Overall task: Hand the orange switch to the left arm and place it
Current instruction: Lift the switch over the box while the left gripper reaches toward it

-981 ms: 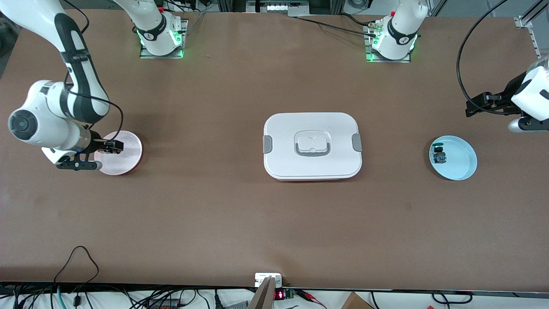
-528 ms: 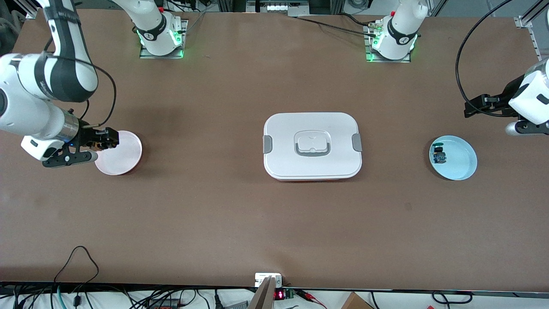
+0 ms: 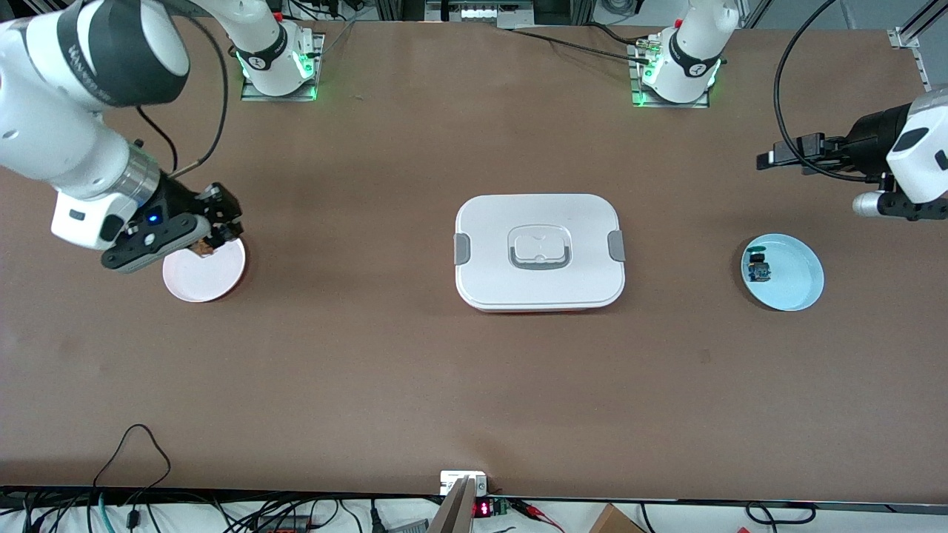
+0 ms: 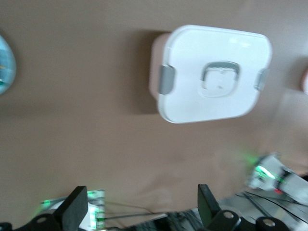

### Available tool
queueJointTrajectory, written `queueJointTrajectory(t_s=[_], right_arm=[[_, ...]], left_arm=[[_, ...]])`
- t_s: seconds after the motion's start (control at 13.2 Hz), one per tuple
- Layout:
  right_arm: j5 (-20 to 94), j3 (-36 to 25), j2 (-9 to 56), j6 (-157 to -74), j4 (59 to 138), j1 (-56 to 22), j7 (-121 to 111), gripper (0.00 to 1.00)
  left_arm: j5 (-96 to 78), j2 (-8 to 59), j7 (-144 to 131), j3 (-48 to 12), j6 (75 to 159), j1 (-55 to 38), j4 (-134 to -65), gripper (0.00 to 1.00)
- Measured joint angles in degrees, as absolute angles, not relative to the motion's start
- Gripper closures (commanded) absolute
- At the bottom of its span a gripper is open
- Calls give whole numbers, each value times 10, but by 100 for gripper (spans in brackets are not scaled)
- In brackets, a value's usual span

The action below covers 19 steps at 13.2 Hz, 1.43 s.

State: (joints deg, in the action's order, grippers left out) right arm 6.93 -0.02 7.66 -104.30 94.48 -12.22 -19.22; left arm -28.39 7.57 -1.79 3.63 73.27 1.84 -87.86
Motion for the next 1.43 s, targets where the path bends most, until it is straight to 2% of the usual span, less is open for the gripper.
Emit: queueJointTrajectory(t_s=[0.3,0.45,0.6,1.43], right_arm=[[90,58,74,-1020,896,-125,-232,95],[155,72,74,-1023,885,-128,-283,95],[235,77,75,-1054,883,-132,-368,95],[679,81,152,-1193,887,-175,-801,95]], left_arm=[[-543,168,-26,36,668,48,-883,0],[-648,217,-26,34,653,50,-890,0],[-719,239,-26,22,661,35,-890,0],[-918,233,-27,6,996,-184,-886,0]])
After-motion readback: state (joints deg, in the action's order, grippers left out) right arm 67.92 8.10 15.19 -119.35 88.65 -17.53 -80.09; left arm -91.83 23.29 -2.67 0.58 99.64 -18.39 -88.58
